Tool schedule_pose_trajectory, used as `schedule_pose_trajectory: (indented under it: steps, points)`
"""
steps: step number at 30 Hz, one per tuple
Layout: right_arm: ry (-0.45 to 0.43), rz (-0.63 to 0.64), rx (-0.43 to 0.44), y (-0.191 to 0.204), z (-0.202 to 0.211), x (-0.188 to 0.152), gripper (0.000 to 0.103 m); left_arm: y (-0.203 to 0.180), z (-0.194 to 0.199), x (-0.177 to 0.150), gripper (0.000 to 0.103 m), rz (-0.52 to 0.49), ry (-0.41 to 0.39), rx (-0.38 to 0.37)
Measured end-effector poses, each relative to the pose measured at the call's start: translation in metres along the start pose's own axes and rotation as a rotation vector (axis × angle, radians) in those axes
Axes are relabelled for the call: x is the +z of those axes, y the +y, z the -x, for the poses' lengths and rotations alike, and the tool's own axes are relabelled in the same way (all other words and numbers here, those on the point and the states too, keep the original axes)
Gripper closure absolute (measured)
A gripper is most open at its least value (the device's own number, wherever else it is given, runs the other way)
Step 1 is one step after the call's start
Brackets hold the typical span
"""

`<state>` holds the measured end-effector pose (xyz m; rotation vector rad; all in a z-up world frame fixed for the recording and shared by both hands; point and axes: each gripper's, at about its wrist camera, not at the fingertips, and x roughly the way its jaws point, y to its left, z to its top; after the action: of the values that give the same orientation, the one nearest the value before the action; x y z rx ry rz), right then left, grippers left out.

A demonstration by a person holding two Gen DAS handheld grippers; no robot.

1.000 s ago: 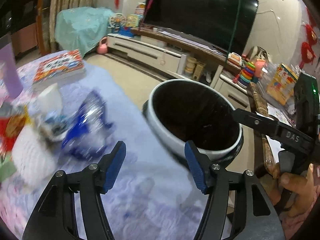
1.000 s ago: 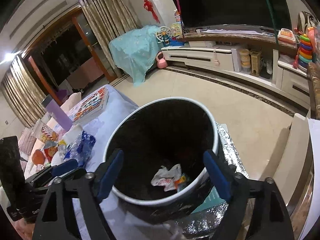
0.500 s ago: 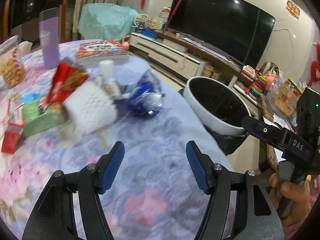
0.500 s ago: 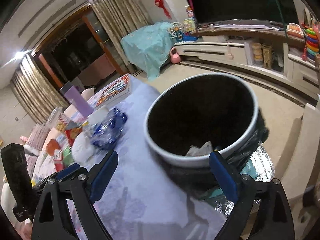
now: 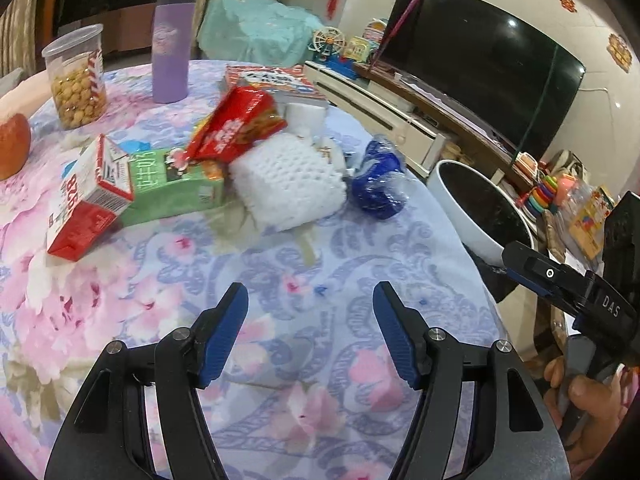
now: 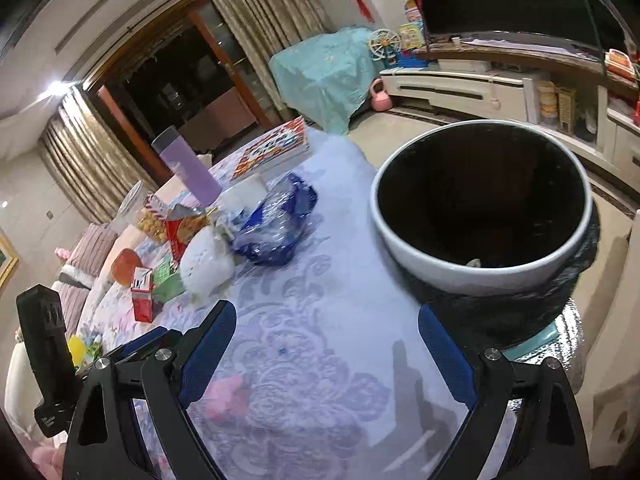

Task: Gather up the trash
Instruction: 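Grasp the white foam net with the left tool while the right tool grasps the blue bag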

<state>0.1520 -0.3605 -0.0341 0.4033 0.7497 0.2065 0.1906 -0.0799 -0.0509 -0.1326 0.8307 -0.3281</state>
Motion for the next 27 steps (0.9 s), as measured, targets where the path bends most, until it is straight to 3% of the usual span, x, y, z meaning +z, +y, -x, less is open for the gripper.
schedule_pose_trajectory:
  steps: [11, 27]
  points:
    - [0.019, 0.026, 0.027, 0.018, -0.019, 0.007, 0.009, 0.013, -0.006, 0.011, 0.037, -0.003, -0.004, -0.005]
    - [0.017, 0.007, 0.105, 0.027, -0.069, 0.042, 0.01, 0.018, -0.041, 0.04, 0.037, -0.01, 0.022, -0.032]
